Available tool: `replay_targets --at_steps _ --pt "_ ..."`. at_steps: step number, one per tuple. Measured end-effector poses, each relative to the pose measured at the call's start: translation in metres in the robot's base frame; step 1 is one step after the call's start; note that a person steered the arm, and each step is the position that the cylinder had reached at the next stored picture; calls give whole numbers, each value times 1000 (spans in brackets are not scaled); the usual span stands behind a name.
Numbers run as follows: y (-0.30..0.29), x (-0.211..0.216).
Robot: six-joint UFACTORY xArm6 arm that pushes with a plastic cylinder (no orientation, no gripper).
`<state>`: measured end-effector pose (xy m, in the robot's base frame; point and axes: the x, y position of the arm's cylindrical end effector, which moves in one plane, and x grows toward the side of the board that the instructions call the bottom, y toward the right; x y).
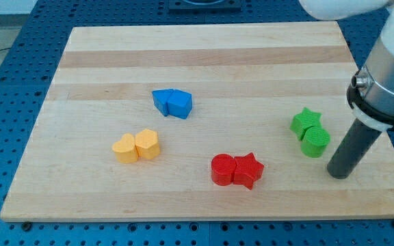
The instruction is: Separate the green circle from green star
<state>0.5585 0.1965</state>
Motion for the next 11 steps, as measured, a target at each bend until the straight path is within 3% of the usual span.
replay_targets --at_steps 5,9,11 --pt "0 -22" --pt "-33 -25" --pt "-55 -69"
